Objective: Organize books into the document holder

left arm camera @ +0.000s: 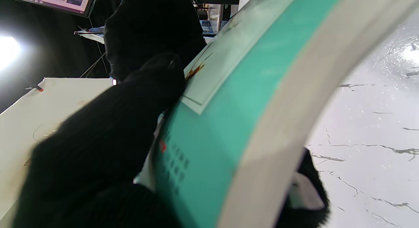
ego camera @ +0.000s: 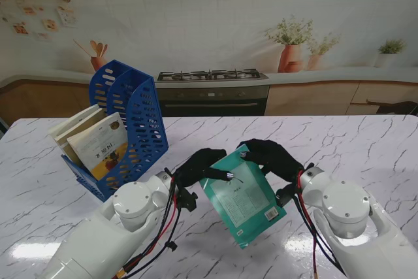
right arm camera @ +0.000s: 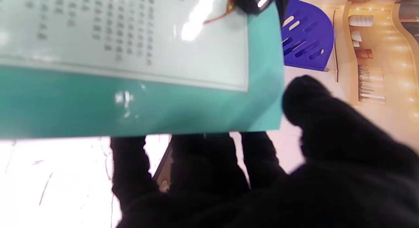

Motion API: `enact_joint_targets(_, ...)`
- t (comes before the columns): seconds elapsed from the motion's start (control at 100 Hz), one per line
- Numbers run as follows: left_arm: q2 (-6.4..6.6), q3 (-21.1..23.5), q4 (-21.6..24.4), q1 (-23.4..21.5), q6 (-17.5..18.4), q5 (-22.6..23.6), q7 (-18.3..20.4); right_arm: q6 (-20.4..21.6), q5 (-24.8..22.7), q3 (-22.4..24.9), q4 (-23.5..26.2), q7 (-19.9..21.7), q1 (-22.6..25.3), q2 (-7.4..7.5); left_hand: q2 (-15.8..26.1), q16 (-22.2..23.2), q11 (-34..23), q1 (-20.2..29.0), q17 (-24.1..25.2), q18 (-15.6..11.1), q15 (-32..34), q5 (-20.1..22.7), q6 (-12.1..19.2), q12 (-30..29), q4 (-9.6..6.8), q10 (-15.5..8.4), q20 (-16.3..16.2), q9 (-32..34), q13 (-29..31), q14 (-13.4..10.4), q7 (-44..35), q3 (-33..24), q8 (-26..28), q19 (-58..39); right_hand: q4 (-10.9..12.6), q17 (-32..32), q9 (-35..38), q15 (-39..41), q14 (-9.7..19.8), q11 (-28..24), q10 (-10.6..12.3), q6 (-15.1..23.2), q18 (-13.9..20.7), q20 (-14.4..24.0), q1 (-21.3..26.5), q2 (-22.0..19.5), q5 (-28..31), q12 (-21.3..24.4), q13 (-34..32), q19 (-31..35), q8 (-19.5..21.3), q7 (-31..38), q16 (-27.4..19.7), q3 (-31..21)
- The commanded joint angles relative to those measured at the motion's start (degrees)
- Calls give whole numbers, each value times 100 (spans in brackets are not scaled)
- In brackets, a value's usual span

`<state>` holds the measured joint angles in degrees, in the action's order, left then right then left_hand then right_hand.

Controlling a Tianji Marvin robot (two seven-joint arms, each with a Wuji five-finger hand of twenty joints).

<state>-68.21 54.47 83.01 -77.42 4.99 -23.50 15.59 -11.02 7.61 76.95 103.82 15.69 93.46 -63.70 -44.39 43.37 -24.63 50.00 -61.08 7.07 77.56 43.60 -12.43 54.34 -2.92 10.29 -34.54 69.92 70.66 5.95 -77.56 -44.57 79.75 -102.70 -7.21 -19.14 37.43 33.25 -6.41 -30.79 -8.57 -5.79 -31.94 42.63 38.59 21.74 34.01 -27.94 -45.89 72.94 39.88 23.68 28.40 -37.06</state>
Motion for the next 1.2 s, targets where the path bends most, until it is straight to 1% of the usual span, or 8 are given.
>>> enact_joint_targets(0.0,-13,14,93,-29,45,-6,34,35,-3,29,5,-178,49,-77,107,-106,22,895,-202,-1717,389,434,-431,94,-702,-274,-76,413,232,-336,-694,-1096,214,-1343,193,345,-300,-430,-66,221,36,-68,547,-174,-298,-88,-70,105,319,-326,114,-330,-208,269)
enact_joint_targets(0.03,10,24,95,-20,49,24,98,62,6,59,4,-203,58,-83,124,-119,19,877,-202,-1757,370,399,-371,98,-691,-311,-55,404,235,-415,-688,-1076,211,-1300,185,487,-382,-586,-77,279,37,-82,566,-226,-379,-145,-126,133,465,-449,103,-390,-257,357)
enact_joint_targets(0.13,33,59,174,-29,-80,127,103,50,-18,218,54,-328,117,-108,104,-113,-2,861,-207,-1782,409,429,-374,95,-734,-320,-56,433,236,-403,-706,-1125,214,-1325,215,627,-350,-807,-93,340,15,-81,577,-317,-334,-306,-111,180,461,-649,102,-437,-276,739)
enact_joint_targets(0.24,46,127,287,-65,-196,211,54,-39,-86,420,144,-605,219,-164,84,-116,-13,859,-206,-1766,433,452,-401,81,-750,-296,-51,446,235,-376,-714,-1148,205,-1342,221,713,-297,-833,-85,333,18,-67,556,-361,-344,-276,-56,178,456,-754,106,-421,-268,793)
enact_joint_targets(0.48,123,464,706,-220,-485,518,-59,-185,-257,740,151,-682,345,-173,73,-127,-16,837,-206,-1790,438,459,-375,69,-751,-307,-31,460,236,-416,-717,-1159,204,-1329,229,719,-234,-904,-110,392,35,-22,515,-384,-380,-283,-26,195,422,-805,99,-416,-271,835)
enact_joint_targets(0.91,385,1929,2550,-1097,-1645,1804,-199,-77,-312,761,58,-805,449,-196,89,-129,35,819,-206,-1782,435,440,-331,44,-704,-283,-26,454,234,-446,-708,-1095,195,-1339,238,763,-239,-1034,-95,506,52,-11,509,-408,-374,-306,-86,187,432,-872,85,-437,-264,854)
enact_joint_targets(1.06,418,2415,3158,-1412,-2052,2236,-279,-18,-310,700,-30,-861,427,-211,84,-128,55,825,-206,-1782,435,432,-302,43,-702,-279,-24,459,234,-446,-703,-1084,194,-1339,243,779,-262,-1058,-75,498,47,-42,540,-420,-322,-324,-85,162,457,-910,89,-434,-253,893)
enact_joint_targets(1.19,436,2734,3552,-1606,-2225,2568,-336,29,-300,668,-79,-861,417,-211,75,-128,74,813,-206,-1783,435,428,-283,42,-689,-267,-22,457,234,-446,-701,-1060,194,-1337,246,785,-249,-1047,-66,458,49,-44,556,-423,-284,-330,-74,138,462,-925,95,-425,-239,936)
